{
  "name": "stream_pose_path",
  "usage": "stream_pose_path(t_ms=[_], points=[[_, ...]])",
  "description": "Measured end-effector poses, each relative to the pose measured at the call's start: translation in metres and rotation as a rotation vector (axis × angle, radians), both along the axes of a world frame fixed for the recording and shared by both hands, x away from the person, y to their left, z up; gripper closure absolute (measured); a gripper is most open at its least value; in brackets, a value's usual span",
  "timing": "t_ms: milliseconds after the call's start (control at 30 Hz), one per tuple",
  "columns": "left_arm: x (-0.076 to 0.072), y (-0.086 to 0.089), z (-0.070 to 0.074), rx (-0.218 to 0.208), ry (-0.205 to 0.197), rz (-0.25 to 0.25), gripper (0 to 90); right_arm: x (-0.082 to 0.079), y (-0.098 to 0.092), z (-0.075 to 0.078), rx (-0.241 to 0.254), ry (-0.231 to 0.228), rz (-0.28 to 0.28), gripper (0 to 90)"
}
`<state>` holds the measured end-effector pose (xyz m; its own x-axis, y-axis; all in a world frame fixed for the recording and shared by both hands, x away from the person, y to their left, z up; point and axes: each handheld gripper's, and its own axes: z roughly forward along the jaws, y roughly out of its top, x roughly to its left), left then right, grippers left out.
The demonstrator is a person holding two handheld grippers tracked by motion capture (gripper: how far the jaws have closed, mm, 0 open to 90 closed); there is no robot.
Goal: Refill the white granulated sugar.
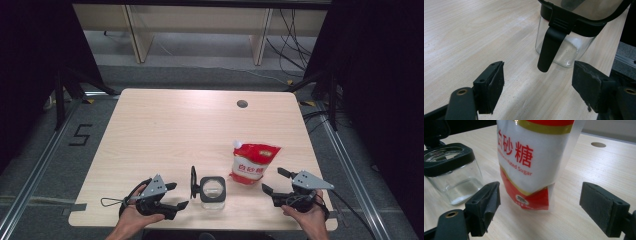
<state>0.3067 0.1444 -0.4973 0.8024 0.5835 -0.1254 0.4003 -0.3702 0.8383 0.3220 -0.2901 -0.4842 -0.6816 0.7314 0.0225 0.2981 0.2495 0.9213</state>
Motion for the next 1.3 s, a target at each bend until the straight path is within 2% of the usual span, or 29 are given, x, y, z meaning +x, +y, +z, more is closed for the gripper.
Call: stream_pose_path(t_ms=[33, 67, 133, 167, 200, 267, 333, 367, 467, 500, 533, 600, 633, 667, 700, 733, 767, 800, 833, 900, 967, 1000, 1067, 1100, 1133, 1167, 1200, 1267, 1300], points=[[-0.001, -0.001, -0.001, -0.012, 0.002, 0.000, 25.4, 0.000, 0.002, -0.001, 0.008, 0.019, -0.012, 16.8], [-0.001, 0.001, 0.000, 0.017, -0.002, -0.005, 25.4, 0.002, 0.003, -0.001, 0.008, 0.025, -0.006, 16.6], [-0.002, 0.001, 0.000, 0.013, -0.008, -0.008, 25.4, 0.005, 0.004, -0.002, -0.005, 0.035, 0.012, 16.5], [-0.002, 0.001, -0.001, 0.001, -0.001, -0.004, 25.4, 0.009, 0.003, -0.002, -0.017, 0.023, 0.020, 16.4], [-0.002, 0.002, -0.001, 0.009, -0.004, -0.002, 25.4, 0.009, 0.004, -0.002, -0.009, 0.029, 0.026, 16.2], [-0.001, 0.002, 0.000, 0.007, -0.016, -0.005, 25.4, 0.016, 0.004, -0.004, -0.010, -0.005, 0.056, 16.1], [-0.002, 0.001, -0.001, 0.004, -0.005, -0.002, 25.4, 0.019, 0.005, -0.004, -0.008, -0.005, 0.064, 16.2], [-0.003, 0.001, -0.001, 0.007, -0.015, -0.003, 25.7, 0.025, 0.005, -0.004, -0.009, -0.012, 0.081, 16.1], [-0.003, 0.000, -0.001, 0.003, -0.018, -0.002, 25.9, 0.028, 0.009, -0.006, 0.008, 0.002, 0.084, 16.1], [-0.002, 0.001, -0.001, 0.014, -0.020, -0.007, 25.9, 0.031, 0.008, -0.006, -0.003, -0.013, 0.097, 16.1], [-0.002, 0.001, -0.001, 0.013, -0.020, -0.007, 26.0, 0.031, 0.010, -0.006, 0.019, 0.021, 0.095, 16.1], [-0.002, 0.001, -0.001, 0.013, -0.021, -0.008, 26.0, 0.040, 0.011, -0.008, 0.018, -0.022, 0.121, 16.2], [-0.002, 0.001, -0.001, 0.013, -0.021, -0.008, 26.0, 0.040, 0.011, -0.008, 0.018, -0.022, 0.121, 16.2], [-0.002, 0.001, -0.001, 0.012, -0.023, -0.009, 26.1, 0.038, 0.012, -0.007, 0.034, 0.026, 0.109, 16.3], [-0.002, 0.001, -0.001, 0.012, -0.022, -0.009, 26.1, 0.044, 0.012, -0.007, 0.024, -0.037, 0.128, 16.4], [-0.002, 0.001, -0.001, 0.012, -0.019, -0.008, 26.1, 0.042, 0.014, -0.007, 0.047, 0.014, 0.133, 16.6], [-0.002, 0.001, -0.002, 0.016, -0.014, -0.012, 26.1, 0.045, 0.014, -0.007, 0.033, -0.020, 0.141, 17.7], [-0.002, 0.001, -0.002, 0.016, -0.014, -0.012, 26.1, 0.044, 0.015, -0.008, 0.039, 0.001, 0.137, 18.7], [-0.003, 0.000, -0.002, -0.002, -0.011, -0.012, 26.1, 0.044, 0.015, -0.008, 0.039, 0.001, 0.137, 18.7], [-0.003, 0.000, -0.002, 0.003, -0.014, -0.018, 26.0, 0.045, 0.017, -0.009, 0.079, 0.001, 0.149, 22.5], [-0.003, 0.000, -0.001, 0.007, -0.017, -0.018, 26.0, 0.043, 0.018, -0.007, 0.074, -0.007, 0.163, 30.5], [-0.003, 0.000, -0.001, 0.005, -0.014, -0.022, 26.0, 0.045, 0.019, -0.008, 0.072, -0.042, 0.171, 30.8], [-0.003, 0.000, -0.001, 0.004, -0.014, -0.021, 26.0, 0.043, 0.018, -0.007, 0.053, -0.026, 0.164, 31.6], [-0.003, 0.000, -0.001, -0.003, -0.017, -0.014, 26.0, 0.044, 0.018, -0.007, 0.046, -0.049, 0.161, 32.5], [-0.003, -0.001, -0.002, -0.009, -0.018, -0.016, 25.9, 0.043, 0.019, -0.006, 0.035, -0.035, 0.161, 33.0], [-0.002, 0.000, -0.002, 0.001, -0.020, -0.019, 25.9, 0.041, 0.020, -0.005, 0.040, -0.052, 0.142, 33.4], [-0.002, 0.000, -0.001, 0.002, -0.024, -0.019, 25.8, 0.040, 0.021, -0.004, 0.021, -0.046, 0.139, 33.7], [-0.002, 0.001, -0.001, 0.005, -0.029, -0.021, 25.7, 0.036, 0.023, -0.003, 0.020, -0.034, 0.116, 34.8], [-0.002, 0.001, -0.001, 0.011, -0.032, -0.026, 25.7, 0.035, 0.025, -0.002, 0.006, -0.047, 0.111, 35.3]])
